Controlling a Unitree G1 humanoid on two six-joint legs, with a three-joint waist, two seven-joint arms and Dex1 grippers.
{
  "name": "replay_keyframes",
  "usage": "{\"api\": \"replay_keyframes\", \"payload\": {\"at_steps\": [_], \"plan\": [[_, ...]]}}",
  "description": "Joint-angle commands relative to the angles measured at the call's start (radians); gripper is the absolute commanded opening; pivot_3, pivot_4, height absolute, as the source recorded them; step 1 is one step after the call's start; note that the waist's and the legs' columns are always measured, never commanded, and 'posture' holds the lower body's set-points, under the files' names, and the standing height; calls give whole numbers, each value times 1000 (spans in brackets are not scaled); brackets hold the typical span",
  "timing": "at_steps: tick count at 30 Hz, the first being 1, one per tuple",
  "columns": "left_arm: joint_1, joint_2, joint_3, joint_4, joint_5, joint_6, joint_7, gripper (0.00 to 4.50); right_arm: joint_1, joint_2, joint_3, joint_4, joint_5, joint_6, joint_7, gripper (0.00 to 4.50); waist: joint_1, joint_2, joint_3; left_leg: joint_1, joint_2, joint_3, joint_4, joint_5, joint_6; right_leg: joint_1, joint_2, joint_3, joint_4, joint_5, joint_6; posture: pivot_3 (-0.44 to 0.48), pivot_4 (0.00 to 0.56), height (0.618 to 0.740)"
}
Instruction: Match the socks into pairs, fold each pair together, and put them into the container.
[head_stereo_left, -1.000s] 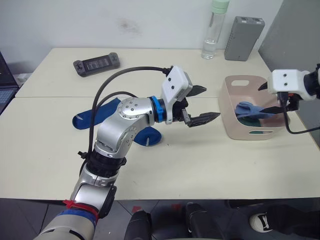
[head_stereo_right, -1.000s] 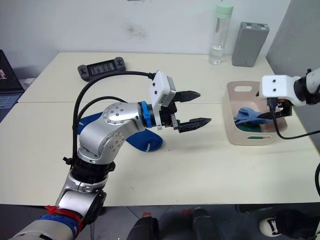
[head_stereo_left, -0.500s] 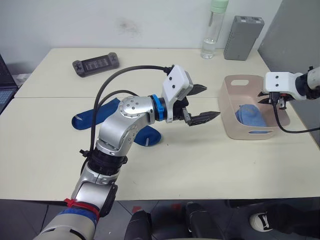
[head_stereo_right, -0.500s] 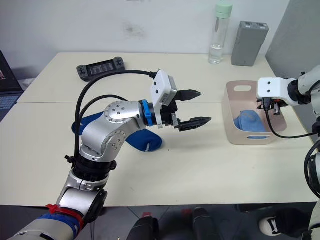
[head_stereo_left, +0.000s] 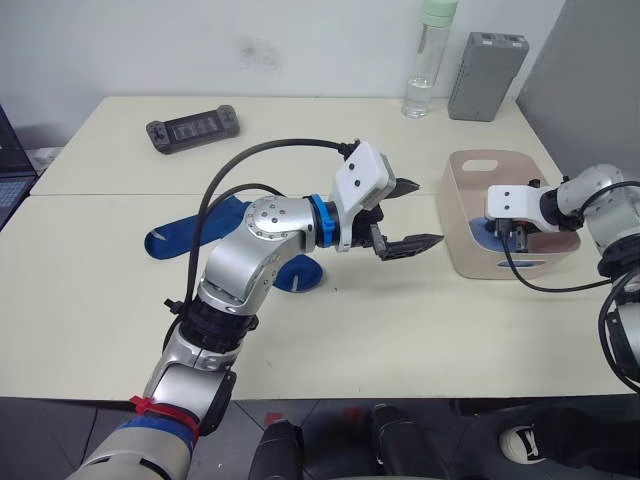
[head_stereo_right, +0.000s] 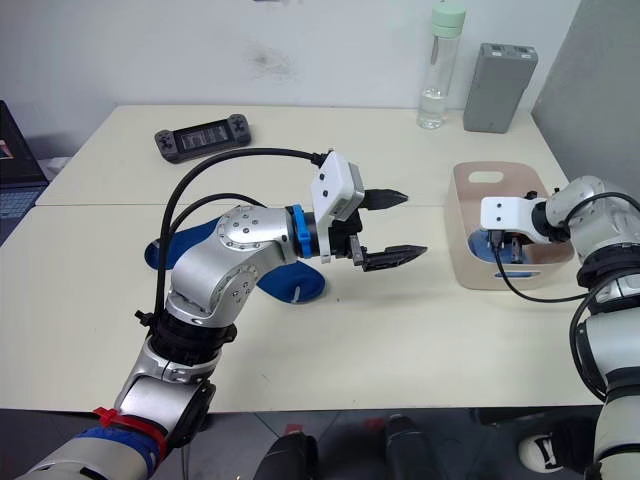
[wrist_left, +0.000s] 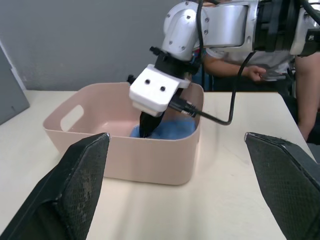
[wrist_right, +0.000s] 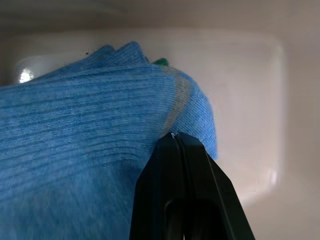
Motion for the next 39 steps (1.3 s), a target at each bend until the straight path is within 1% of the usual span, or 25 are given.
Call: {"api": "replay_keyframes", "payload": {"at_steps": [1,4,6,8,9,12,13,16,19,20,21,22,26,29,31,36,39], "plan": [[7,11,16,-39,-3,6,7,4500,-39,-47,-30,-18,8,-11,12,28,0,0,0,0,0,0,0,0,0,0,0,0,0,0,0,0,150,740],[31,46,41,-60,-10,21,5,4500,-86,-67,-67,-59,42,9,24,28,-3,0,0,0,0,0,0,0,0,0,0,0,0,0,0,0,150,740],[51,78,74,-75,-16,24,8,4500,-119,-67,-109,-93,87,62,37,28,-8,1,0,1,0,0,0,0,0,0,0,0,1,0,0,0,150,740],[84,125,119,-83,3,-19,13,4500,-146,-55,-171,-129,147,110,13,28,-10,1,0,1,0,0,-1,0,0,0,0,0,1,0,0,0,150,740],[104,147,153,-80,17,-44,29,4500,-151,-33,-217,-162,196,159,-8,184,-10,1,0,1,1,0,-1,0,0,0,1,0,1,0,0,0,150,740],[176,201,256,-75,13,-55,72,4500,-92,61,-336,-359,352,348,-50,942,-11,2,0,2,2,-1,-1,0,0,0,2,0,1,0,0,0,150,740],[201,215,284,-72,14,-58,86,4500,-57,92,-361,-444,392,411,-69,1316,-10,2,-1,2,2,-1,-1,0,1,1,2,0,1,0,0,0,150,740],[317,244,389,-85,22,-62,154,4500,85,218,-433,-762,515,632,-188,2372,-3,2,-1,1,3,-3,0,-1,1,1,2,-2,1,0,0,0,150,740],[445,254,465,-110,39,-90,207,4500,238,304,-437,-999,567,744,-281,3447,8,2,-1,-3,2,-4,0,0,1,-1,1,-3,1,0,0,0,150,740],[490,248,492,-124,33,-96,222,4500,292,323,-423,-1062,573,762,-302,3755,17,2,-1,-3,2,-5,0,0,1,-1,0,-4,1,0,0,0,150,740],[535,238,517,-141,25,-100,238,4500,343,336,-408,-1114,572,771,-320,4201,26,2,-1,-4,1,-5,0,0,1,-1,-1,-4,0,0,0,0,150,740],[600,225,542,-166,19,-111,248,4500,412,348,-388,-1164,568,772,-336,4493,30,2,-1,-4,1,-5,0,-1,1,-1,-1,-5,0,0,0,0,150,740],[764,176,604,-204,11,-153,290,4500,585,378,-349,-1259,574,794,-387,4493,43,0,-3,-3,0,-3,0,-2,2,0,-3,-4,-1,0,0,0,150,740],[868,143,624,-213,-4,-184,289,4500,709,366,-298,-1299,545,771,-402,4493,43,0,-3,-2,0,-2,0,-2,2,0,-3,-4,-1,-1,1,0,150,740],[909,134,628,-218,-7,-197,287,4500,763,357,-276,-1324,536,758,-408,4493,41,-1,-3,-1,0,-2,0,-2,2,1,-2,-4,-1,-1,1,0,150,740],[950,137,604,-242,-27,-210,267,4500,817,356,-270,-1370,556,771,-419,4493,28,-1,-3,0,2,-2,0,-1,1,1,2,-2,0,-2,6,0,150,740],[947,163,547,-272,-21,-217,229,4500,820,351,-266,-1389,577,771,-397,4493,25,-3,-4,0,2,-2,0,0,1,1,2,-2,0,-2,6,0,150,740]]}}
